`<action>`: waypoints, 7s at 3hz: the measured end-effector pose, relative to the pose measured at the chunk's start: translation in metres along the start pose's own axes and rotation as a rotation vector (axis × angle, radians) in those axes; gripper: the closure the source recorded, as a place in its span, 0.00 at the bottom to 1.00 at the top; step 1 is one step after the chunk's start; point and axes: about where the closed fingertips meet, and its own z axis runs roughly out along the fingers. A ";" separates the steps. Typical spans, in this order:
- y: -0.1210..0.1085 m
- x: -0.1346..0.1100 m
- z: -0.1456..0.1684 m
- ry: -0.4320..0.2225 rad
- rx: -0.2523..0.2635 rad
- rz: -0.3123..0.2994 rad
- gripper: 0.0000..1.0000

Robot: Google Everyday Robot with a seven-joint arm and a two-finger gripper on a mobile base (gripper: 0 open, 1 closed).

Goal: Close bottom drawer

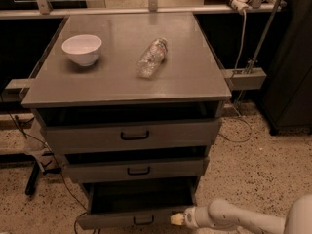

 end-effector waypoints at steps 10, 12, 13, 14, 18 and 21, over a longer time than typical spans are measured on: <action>0.034 0.001 0.004 0.269 -0.002 -0.258 0.19; 0.034 0.001 0.004 0.270 -0.002 -0.259 0.66; 0.033 0.000 0.007 0.277 0.001 -0.262 0.89; 0.022 -0.017 0.018 0.275 0.041 -0.270 1.00; -0.015 -0.100 0.055 0.228 0.133 -0.292 0.75; -0.015 -0.099 0.055 0.228 0.133 -0.292 0.05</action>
Offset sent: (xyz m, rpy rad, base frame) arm -0.0075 0.0323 0.0337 -0.1401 0.0330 0.5060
